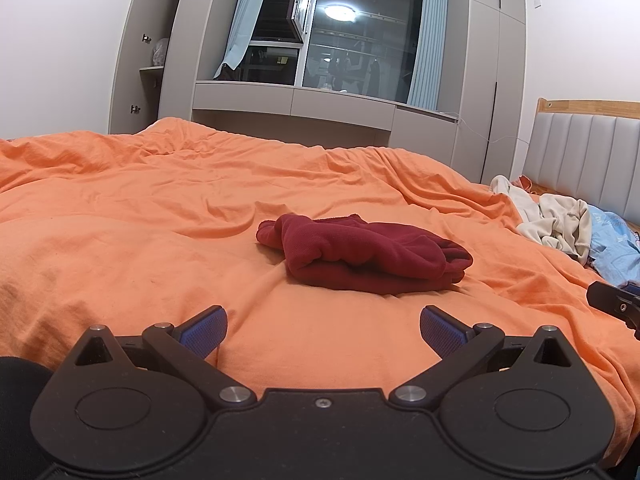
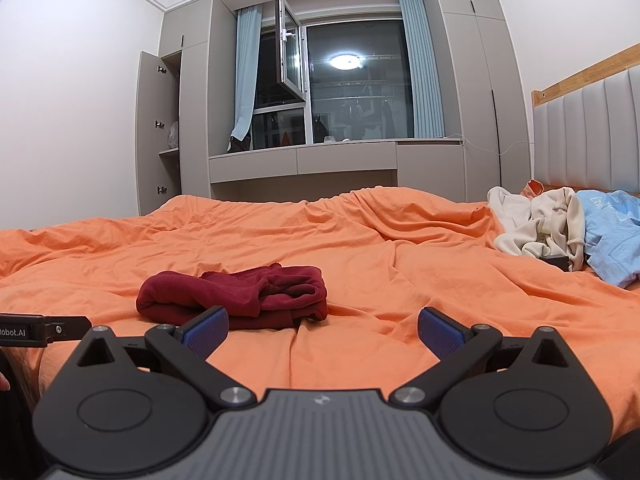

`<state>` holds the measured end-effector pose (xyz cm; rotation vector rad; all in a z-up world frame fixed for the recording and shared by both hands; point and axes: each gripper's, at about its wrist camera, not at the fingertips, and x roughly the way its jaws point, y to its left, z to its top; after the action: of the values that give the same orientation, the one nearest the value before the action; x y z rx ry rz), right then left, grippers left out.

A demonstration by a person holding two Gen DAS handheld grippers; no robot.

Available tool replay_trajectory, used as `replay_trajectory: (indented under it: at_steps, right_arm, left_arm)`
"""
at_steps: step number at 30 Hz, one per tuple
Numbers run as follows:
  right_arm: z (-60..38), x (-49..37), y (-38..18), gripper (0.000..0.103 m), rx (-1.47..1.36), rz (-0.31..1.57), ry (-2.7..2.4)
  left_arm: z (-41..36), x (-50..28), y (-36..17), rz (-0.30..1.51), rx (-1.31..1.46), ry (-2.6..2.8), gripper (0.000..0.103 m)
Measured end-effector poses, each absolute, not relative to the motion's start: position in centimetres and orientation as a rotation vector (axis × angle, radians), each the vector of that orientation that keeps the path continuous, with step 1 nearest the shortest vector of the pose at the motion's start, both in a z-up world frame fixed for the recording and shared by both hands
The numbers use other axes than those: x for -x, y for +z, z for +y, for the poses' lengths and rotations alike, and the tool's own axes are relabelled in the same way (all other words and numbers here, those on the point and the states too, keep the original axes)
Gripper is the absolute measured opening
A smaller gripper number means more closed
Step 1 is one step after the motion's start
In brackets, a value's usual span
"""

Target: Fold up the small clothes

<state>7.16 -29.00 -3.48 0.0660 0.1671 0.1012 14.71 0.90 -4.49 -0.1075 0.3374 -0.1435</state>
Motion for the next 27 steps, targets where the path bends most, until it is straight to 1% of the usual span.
replay_trajectory:
  at_steps: [9,18,27]
  right_arm:
    - [-29.0,-7.1,-3.4,0.103,-0.065,0.167,0.1]
    - [-29.2,-7.2,-3.8,0.103,-0.067,0.168,0.097]
    - [-29.1,-7.2,-3.8,0.103,-0.067,0.169,0.097]
  left_arm:
    - [0.9,-14.7,-4.7,0.346,0.099,-0.126,0.102]
    - [0.3,-14.4,-4.8,0.336,0.013,-0.008,0.102]
    - [0.4,-13.9,-4.4,0.329,0.016,0.009,0.102]
